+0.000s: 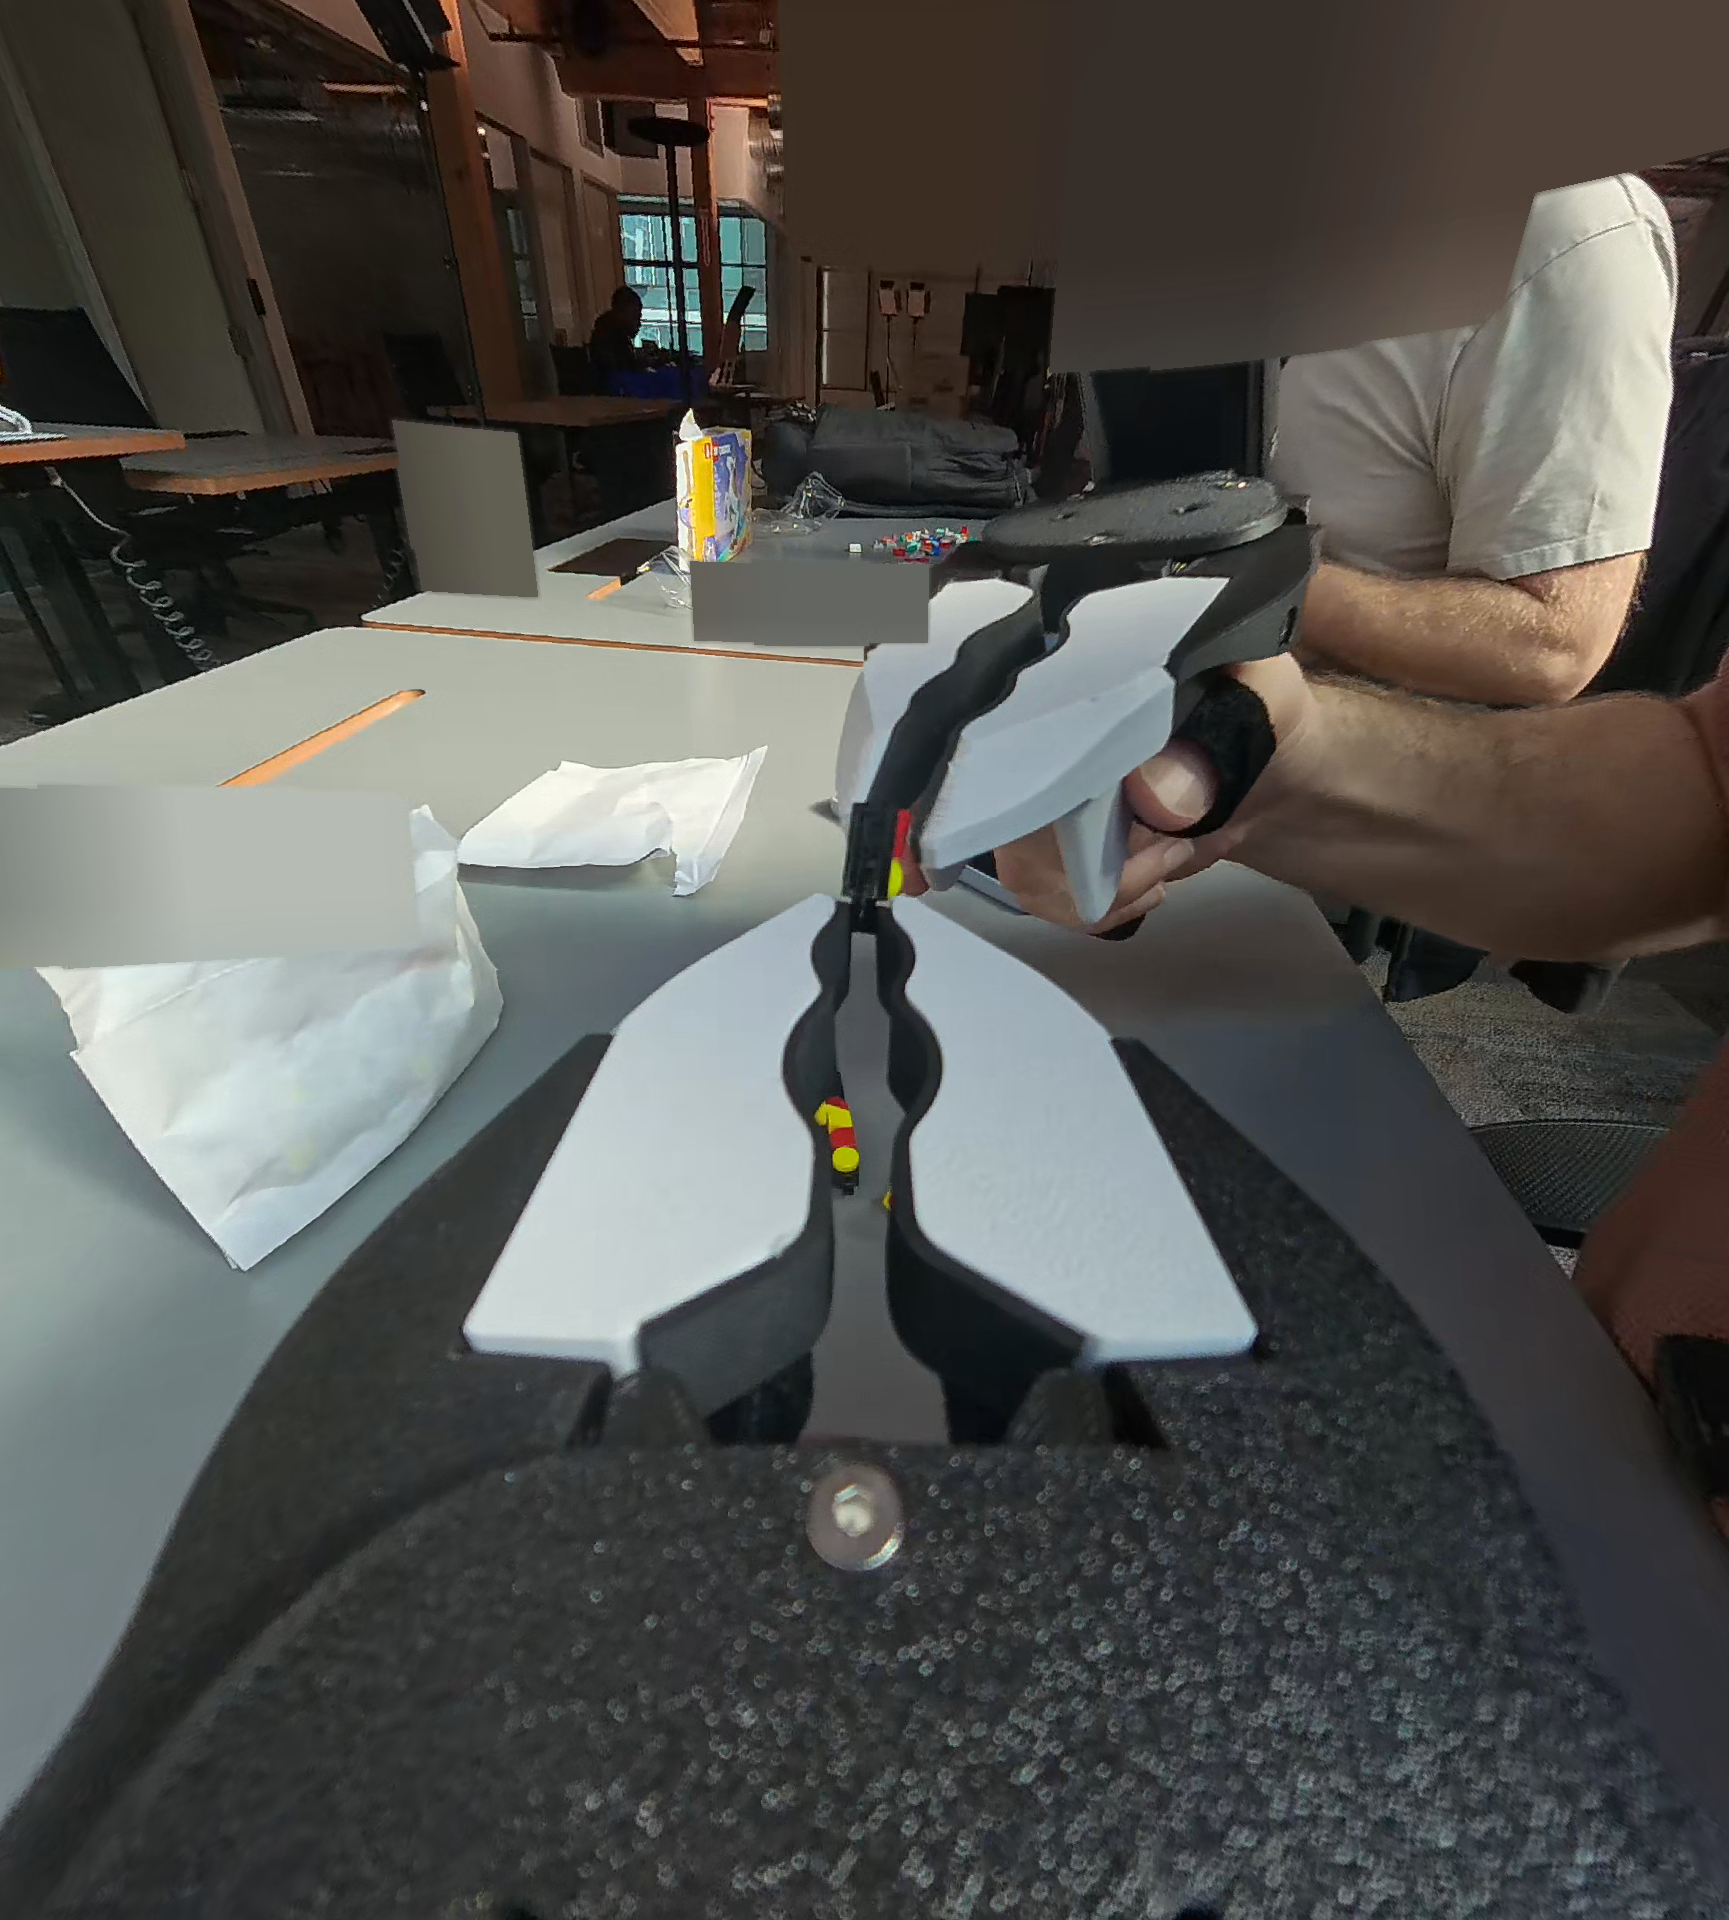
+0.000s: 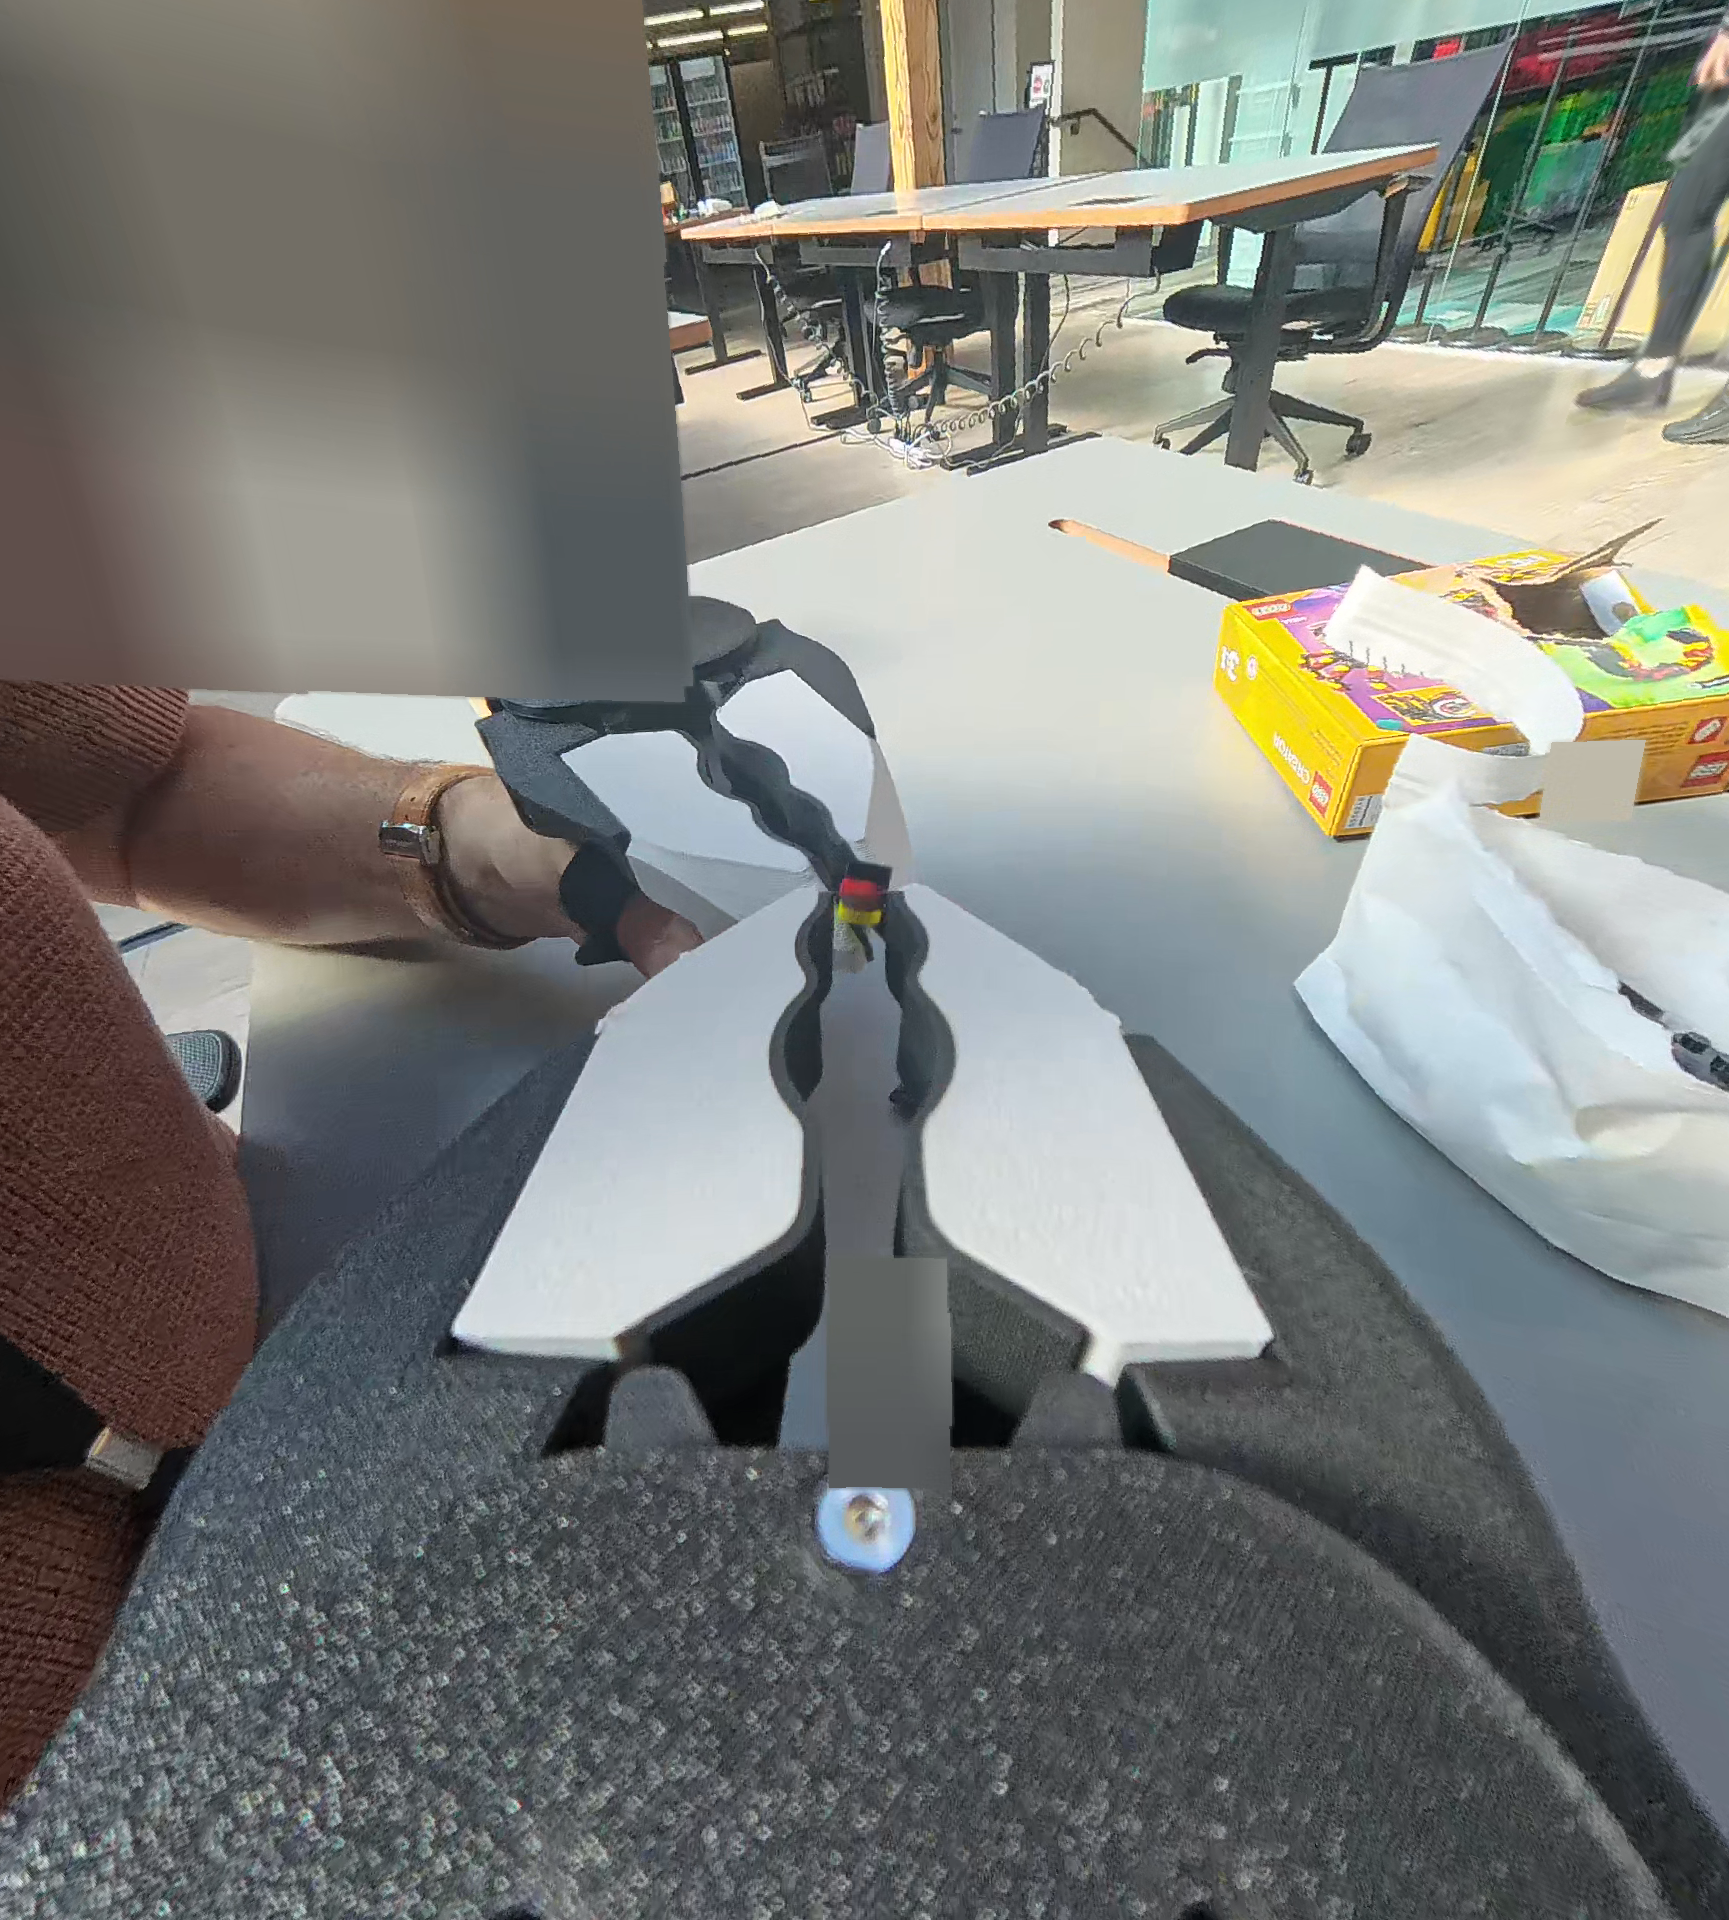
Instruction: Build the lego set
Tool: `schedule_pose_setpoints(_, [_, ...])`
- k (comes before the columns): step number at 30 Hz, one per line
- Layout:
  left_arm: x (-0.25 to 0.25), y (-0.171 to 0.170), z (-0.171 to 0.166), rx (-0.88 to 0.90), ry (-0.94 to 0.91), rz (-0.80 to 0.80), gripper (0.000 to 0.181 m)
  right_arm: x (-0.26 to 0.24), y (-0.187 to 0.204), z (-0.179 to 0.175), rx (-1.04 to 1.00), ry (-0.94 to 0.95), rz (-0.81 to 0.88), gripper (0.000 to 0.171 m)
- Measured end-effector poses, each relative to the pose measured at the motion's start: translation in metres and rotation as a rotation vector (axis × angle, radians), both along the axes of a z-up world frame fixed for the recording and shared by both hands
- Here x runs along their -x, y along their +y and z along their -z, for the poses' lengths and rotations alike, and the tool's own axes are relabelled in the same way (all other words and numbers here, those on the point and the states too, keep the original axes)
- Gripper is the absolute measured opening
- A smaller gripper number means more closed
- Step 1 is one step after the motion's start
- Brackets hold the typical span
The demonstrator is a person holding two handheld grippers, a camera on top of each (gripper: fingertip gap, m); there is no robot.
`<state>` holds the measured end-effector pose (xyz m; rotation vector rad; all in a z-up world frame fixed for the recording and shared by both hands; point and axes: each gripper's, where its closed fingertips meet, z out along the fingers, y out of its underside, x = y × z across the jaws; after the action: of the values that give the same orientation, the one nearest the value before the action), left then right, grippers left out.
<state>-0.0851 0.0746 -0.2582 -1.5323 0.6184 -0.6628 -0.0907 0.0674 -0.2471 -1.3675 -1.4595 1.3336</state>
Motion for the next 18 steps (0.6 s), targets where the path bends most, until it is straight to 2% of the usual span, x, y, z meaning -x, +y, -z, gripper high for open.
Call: schedule_pose_setpoints(18, [0.0030,-0.0007,0.0057,-0.018,0.084,-0.028,0.004,0.0021,0.0004,0.0043,0.050,-0.024,-0.007,0.008])
